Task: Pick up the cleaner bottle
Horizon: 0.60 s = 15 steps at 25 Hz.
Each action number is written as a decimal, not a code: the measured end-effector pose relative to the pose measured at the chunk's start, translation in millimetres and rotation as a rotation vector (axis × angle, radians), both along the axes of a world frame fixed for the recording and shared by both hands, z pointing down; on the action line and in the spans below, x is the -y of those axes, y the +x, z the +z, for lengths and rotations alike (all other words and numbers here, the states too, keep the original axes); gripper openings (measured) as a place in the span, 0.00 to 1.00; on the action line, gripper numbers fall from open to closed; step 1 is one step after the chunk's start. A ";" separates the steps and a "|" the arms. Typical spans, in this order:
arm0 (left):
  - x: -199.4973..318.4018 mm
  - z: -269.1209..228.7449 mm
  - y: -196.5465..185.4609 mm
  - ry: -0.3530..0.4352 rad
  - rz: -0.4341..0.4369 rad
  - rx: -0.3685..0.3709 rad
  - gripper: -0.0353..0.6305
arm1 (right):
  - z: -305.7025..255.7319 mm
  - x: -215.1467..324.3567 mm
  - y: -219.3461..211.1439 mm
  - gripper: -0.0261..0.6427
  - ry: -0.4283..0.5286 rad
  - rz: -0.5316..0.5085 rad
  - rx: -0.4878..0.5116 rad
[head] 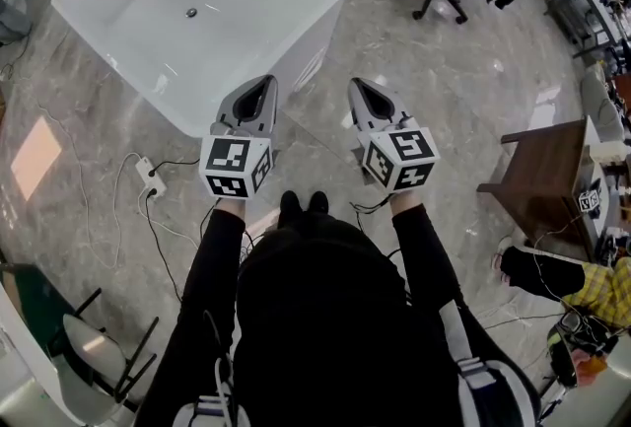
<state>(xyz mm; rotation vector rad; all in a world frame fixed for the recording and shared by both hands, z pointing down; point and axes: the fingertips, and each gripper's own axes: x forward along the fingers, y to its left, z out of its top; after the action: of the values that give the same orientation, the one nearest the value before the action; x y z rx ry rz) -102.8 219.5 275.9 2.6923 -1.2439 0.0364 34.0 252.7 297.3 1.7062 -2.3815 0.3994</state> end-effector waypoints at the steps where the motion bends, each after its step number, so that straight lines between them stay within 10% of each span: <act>1: 0.9 -0.2 -1.7 0.001 0.003 -0.001 0.06 | 0.3 1.0 -1.5 0.04 -0.002 0.006 -0.001; 15: 25.5 6.2 -24.4 -0.006 -0.006 0.001 0.06 | 2.3 26.9 -20.8 0.04 -0.032 -0.003 -0.018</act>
<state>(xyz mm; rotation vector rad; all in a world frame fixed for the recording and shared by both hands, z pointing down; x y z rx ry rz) -127.2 194.0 282.0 2.6842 -1.2501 0.0408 13.2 225.8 299.6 1.6848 -2.3524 0.4174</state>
